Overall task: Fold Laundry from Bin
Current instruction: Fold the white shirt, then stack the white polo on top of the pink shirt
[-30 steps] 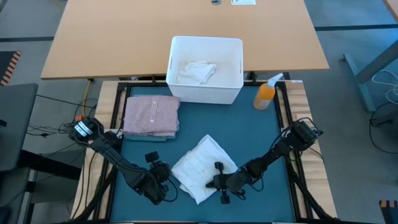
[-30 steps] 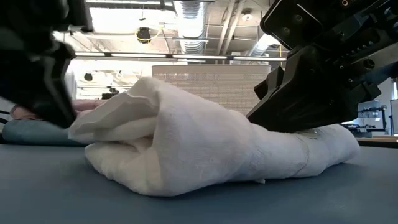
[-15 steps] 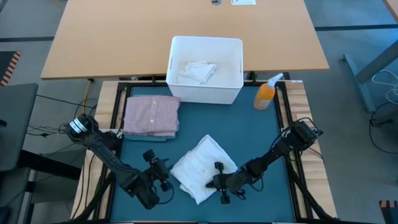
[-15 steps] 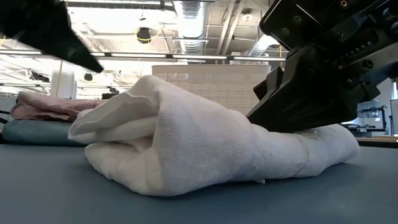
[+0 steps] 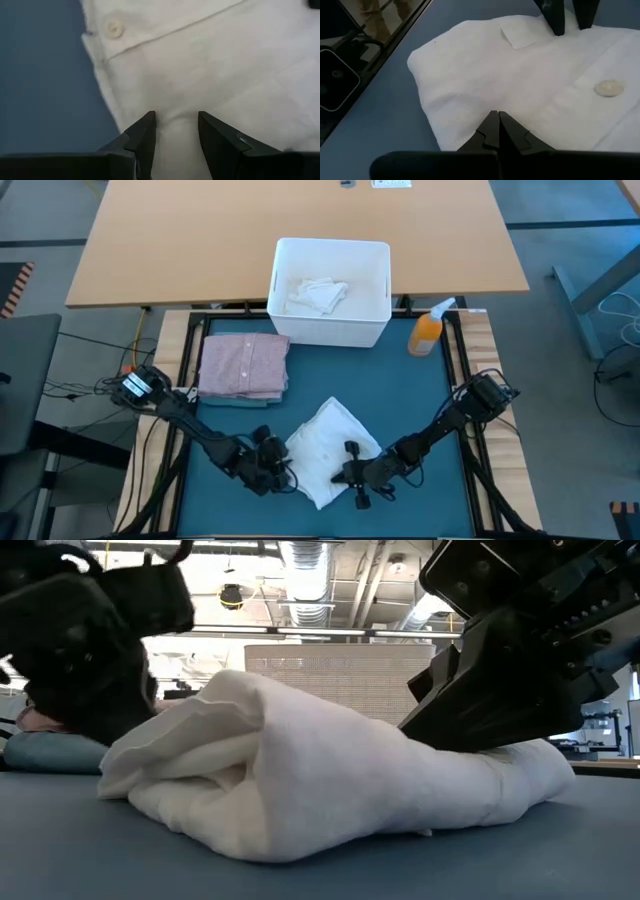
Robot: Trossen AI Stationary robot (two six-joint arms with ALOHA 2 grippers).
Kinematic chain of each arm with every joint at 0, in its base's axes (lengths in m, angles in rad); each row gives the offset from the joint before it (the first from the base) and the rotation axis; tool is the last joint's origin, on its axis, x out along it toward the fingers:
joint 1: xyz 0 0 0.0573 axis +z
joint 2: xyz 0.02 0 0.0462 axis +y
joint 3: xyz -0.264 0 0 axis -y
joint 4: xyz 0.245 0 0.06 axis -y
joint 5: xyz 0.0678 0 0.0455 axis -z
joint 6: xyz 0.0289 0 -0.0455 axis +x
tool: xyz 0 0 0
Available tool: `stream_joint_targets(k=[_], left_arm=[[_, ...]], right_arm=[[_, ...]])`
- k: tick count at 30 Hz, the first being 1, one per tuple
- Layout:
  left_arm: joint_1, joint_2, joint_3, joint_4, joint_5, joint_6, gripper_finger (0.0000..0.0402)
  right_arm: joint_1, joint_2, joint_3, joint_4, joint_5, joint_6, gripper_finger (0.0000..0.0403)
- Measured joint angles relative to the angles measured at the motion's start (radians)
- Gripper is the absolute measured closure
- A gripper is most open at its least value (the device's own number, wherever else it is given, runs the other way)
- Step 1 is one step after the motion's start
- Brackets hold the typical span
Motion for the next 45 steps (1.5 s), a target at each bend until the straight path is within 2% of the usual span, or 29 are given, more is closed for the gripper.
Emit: stream_joint_targets(k=[5, 8, 12, 20, 23, 26, 28, 33, 35, 40, 45], left_arm=[[-0.001, 0.000, -0.031, 0.002, -0.029, -0.075, 0.0264], [-0.002, -0.001, -0.021, 0.004, -0.081, -0.033, 0.0264], [0.004, -0.003, 0.014, 0.008, -0.098, 0.042, 0.0264], [0.018, -0.028, 0.072, -0.021, -0.108, 0.174, 0.0264], [0.018, -0.048, 0.087, -0.012, -0.139, 0.228, 0.0264], [0.019, -0.055, 0.094, 0.067, -0.183, 0.277, 0.0264], [0.021, -0.053, 0.094, 0.168, -0.149, 0.337, 0.0264], [0.025, -0.051, 0.094, 0.381, 0.148, 0.511, 0.0265], [0.011, -0.051, 0.094, 0.446, 0.207, 0.581, 0.0264], [-0.032, -0.051, 0.094, 0.483, 0.162, 0.722, 0.0252], [-0.048, -0.051, 0.111, 0.471, 0.165, 0.816, 0.0219]], right_arm=[[-0.005, 0.000, 0.000, 0.001, -0.003, -0.010, 0.0384], [-0.009, -0.033, 0.004, -0.006, -0.030, -0.050, 0.0384], [-0.008, -0.136, 0.009, -0.030, -0.069, -0.060, 0.0381], [0.053, -0.393, 0.009, -0.378, -0.119, -0.003, 0.0365], [0.095, -0.428, 0.009, -0.489, -0.120, 0.008, 0.0364], [0.139, -0.412, 0.009, -0.520, -0.119, -0.013, 0.0363], [0.161, -0.378, 0.009, -0.523, -0.117, -0.082, 0.0363], [0.190, -0.317, 0.009, -0.533, -0.096, -0.211, 0.0358], [0.184, -0.302, 0.018, -0.572, -0.080, -0.217, 0.0348], [0.172, -0.300, 0.068, -0.714, -0.034, -0.210, 0.0306], [0.170, -0.299, 0.106, -0.807, -0.013, -0.210, 0.0243]])
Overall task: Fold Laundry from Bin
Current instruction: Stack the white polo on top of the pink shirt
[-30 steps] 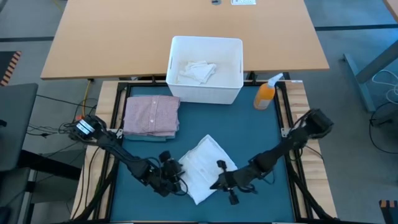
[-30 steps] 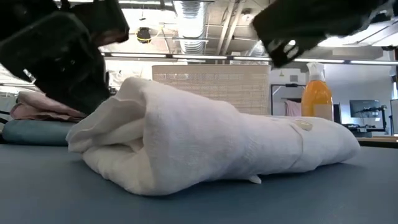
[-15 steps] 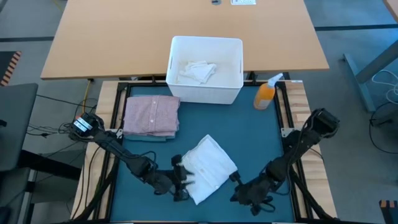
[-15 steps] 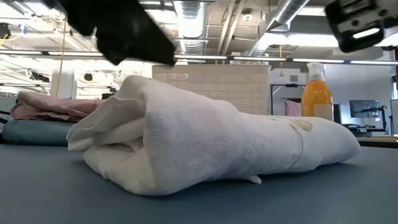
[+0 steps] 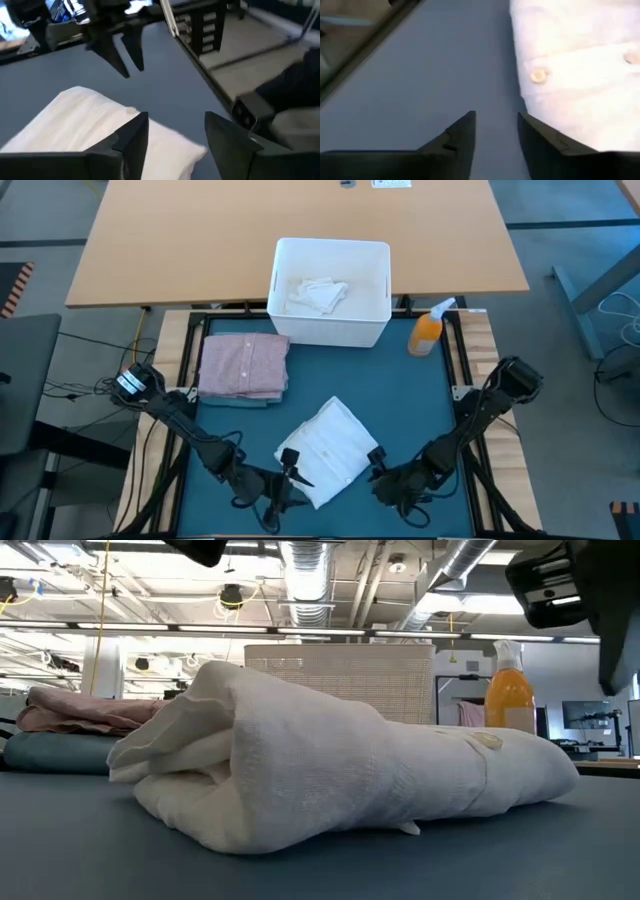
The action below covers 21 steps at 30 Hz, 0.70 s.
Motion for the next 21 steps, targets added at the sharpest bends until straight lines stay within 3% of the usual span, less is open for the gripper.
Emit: stream_joint_targets(k=[4, 8, 13, 17, 21], left_arm=[[-0.007, 0.000, 0.002, -0.067, -0.003, 0.072, 0.0191], [-0.007, 0.020, 0.002, -0.172, -0.003, 0.004, 0.0180], [-0.014, 0.114, 0.004, -0.177, 0.006, 0.038, 0.0179], [-0.015, 0.175, 0.028, -0.189, -0.066, 0.114, 0.0179], [-0.015, 0.196, 0.084, -0.326, -0.117, 0.156, 0.0179]], right_arm=[[0.000, 0.000, 0.000, -0.012, 0.022, 0.000, 0.0195], [0.000, 0.000, 0.000, -0.023, 0.025, 0.004, 0.0169], [-0.010, 0.000, 0.000, -0.023, 0.025, 0.012, 0.0166], [-0.024, 0.000, 0.000, -0.023, 0.025, 0.038, 0.0168], [-0.034, 0.000, 0.000, -0.024, 0.023, 0.072, 0.0168]])
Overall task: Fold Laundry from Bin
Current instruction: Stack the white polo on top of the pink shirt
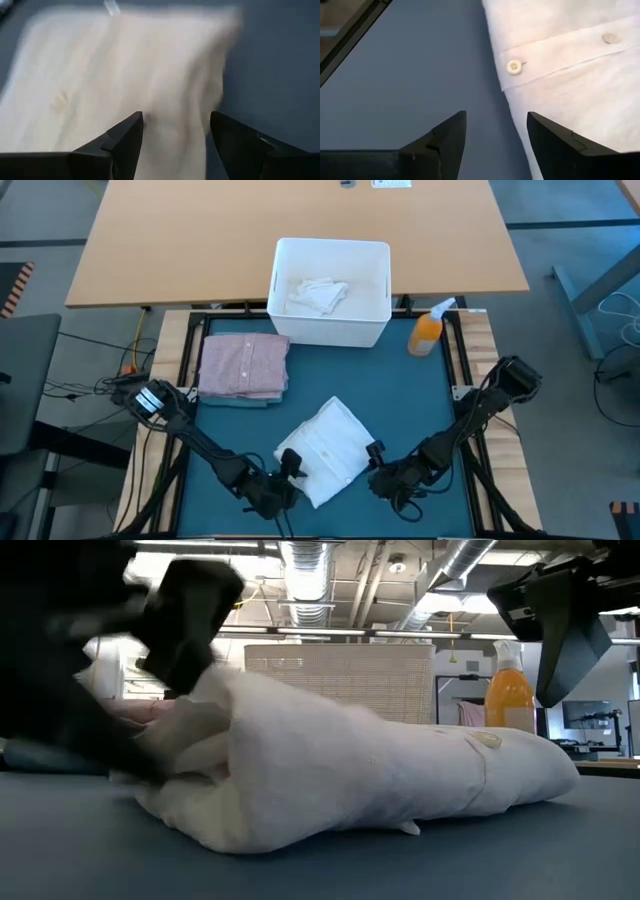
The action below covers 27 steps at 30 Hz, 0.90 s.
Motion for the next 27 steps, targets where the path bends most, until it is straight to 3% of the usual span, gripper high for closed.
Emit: stream_joint_targets(k=[5, 18, 22, 27], left_arm=[[0.009, 0.002, 0.015, -0.134, 0.038, 0.002, 0.0179], [0.063, 0.059, 0.021, -0.202, 0.016, 0.158, 0.0193], [0.066, 0.100, 0.023, -0.191, 0.029, 0.187, 0.0241], [0.066, 0.125, 0.023, -0.169, 0.020, 0.083, 0.0346]], right_arm=[[-0.007, 0.000, 0.000, 0.001, -0.003, 0.000, 0.0168], [-0.033, 0.000, 0.000, 0.027, -0.007, 0.019, 0.0168], [-0.034, 0.000, 0.000, 0.030, -0.007, 0.033, 0.0168], [-0.034, 0.000, 0.000, 0.038, -0.007, 0.037, 0.0168]])
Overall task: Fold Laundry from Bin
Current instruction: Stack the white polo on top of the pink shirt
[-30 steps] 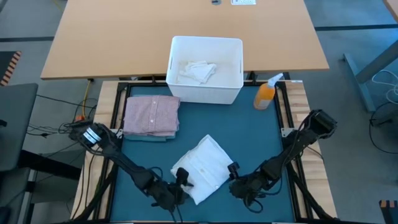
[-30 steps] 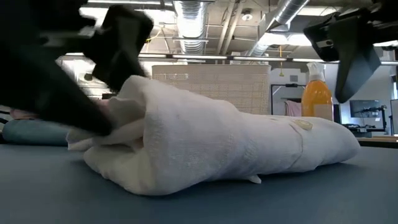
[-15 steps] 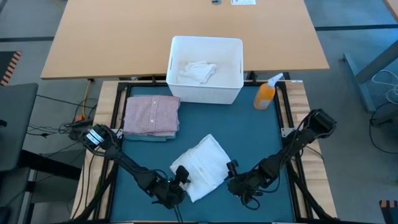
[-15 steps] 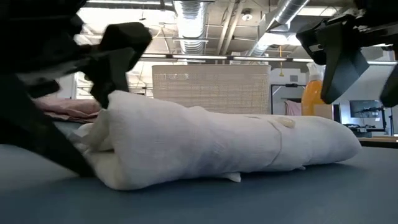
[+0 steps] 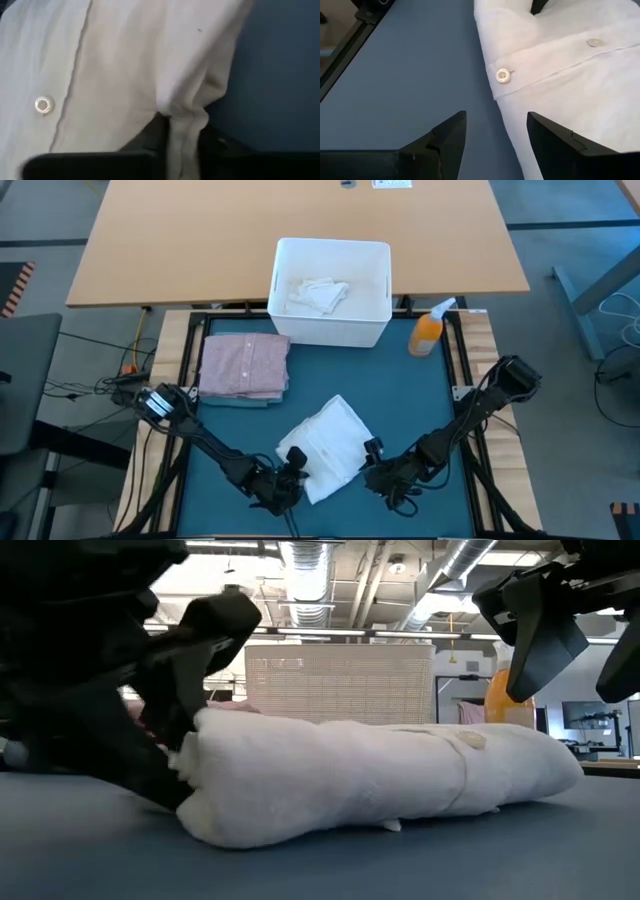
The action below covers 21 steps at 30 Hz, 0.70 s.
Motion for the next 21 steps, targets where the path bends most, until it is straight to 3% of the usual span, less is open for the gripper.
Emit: stream_joint_targets(k=[3, 11, 15, 21], left_arm=[[0.002, 0.005, -0.002, 0.033, -0.016, -0.059, 0.0387], [0.012, -0.023, 0.104, -0.038, 0.003, -0.103, 0.0397], [0.026, -0.096, 0.133, -0.082, 0.085, -0.160, 0.0399], [0.054, -0.224, 0.136, -0.058, 0.240, -0.265, 0.0400]], right_arm=[[0.001, 0.000, 0.000, 0.013, -0.002, 0.000, 0.0168], [0.024, -0.007, 0.087, -0.080, -0.018, 0.060, 0.0168], [0.060, -0.007, 0.162, -0.194, -0.013, 0.060, 0.0168], [0.119, -0.007, 0.203, -0.285, 0.098, 0.060, 0.0168]])
